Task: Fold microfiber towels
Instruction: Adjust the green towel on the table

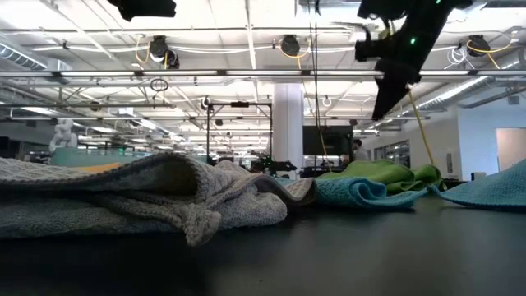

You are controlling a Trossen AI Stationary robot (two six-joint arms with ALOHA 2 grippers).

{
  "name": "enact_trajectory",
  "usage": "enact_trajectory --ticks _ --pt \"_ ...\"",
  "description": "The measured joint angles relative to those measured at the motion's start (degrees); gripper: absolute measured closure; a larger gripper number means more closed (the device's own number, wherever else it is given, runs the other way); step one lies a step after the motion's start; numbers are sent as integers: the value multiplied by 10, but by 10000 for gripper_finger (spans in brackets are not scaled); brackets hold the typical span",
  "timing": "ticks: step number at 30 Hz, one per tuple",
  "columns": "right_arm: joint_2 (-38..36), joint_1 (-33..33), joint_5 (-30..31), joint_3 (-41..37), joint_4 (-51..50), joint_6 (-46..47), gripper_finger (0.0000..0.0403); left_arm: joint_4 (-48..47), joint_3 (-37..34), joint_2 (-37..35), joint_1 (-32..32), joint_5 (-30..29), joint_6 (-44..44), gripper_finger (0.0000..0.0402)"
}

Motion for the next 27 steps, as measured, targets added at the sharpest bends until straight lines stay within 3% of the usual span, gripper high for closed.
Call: enact_trajectory --ticks 7,13,20,23,27 --pt "56 -54 -19 0 -28 42 300 0 0 0 0 0 -5 247" --pt "89 -56 -147 0 -134 146 300 0 0 0 0 0 -3 247" --pt "104 17 -297 -1 -177 241 300 0 0 0 0 0 -1 247" --pt "104 55 -299 -1 -177 270 300 0 0 0 0 0 -1 247" --pt "104 73 -192 -1 -176 268 300 0 0 0 0 0 0 247"
